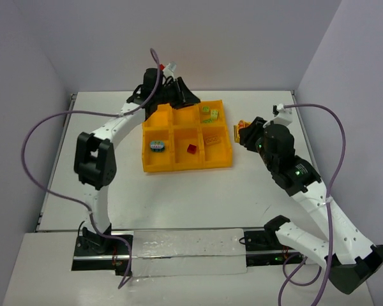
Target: Sort the legos into containers by color
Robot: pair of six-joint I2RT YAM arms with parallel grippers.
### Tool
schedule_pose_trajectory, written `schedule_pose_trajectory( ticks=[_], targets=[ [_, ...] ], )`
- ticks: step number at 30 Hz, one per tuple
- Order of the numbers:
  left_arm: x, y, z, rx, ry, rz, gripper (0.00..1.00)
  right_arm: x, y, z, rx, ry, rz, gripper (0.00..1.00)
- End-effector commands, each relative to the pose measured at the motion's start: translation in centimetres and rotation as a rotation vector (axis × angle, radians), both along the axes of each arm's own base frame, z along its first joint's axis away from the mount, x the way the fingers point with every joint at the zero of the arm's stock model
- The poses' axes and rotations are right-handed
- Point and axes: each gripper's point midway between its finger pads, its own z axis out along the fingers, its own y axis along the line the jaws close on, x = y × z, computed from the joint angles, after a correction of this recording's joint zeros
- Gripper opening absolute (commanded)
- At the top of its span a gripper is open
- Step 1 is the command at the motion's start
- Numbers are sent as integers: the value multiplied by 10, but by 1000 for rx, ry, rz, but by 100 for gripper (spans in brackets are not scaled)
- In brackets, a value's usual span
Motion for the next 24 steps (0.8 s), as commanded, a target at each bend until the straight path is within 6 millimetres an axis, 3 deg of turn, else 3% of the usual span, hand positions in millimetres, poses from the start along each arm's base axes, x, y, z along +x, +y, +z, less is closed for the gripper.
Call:
schedule_pose_trajectory(
  ticks=[1, 5, 6, 12, 18, 20, 24],
  targets=[
    [33, -21, -8, 56, 20, 61, 0, -6, -14, 17, 26, -61, -55, 0],
    [50, -47, -21, 40, 32, 49, 0, -9, -13, 15, 34, -53, -44, 0],
    [54, -52, -13, 20, 19, 47, 0, -8, -12, 13, 36, -50, -42, 0],
    [67, -69, -55, 54, 61, 59, 2, -10, -6, 8, 52, -36, -15, 0],
    [68, -75, -80, 57, 97, 46, 40, -9, -7, 8, 46, -31, -19, 0],
    [69, -75, -85, 56, 106, 50, 65, -10, -7, 8, 46, -32, -19, 0],
    [69, -78, -82, 40, 100, 37, 84, -10, -8, 6, 43, -23, -22, 0]
  ],
)
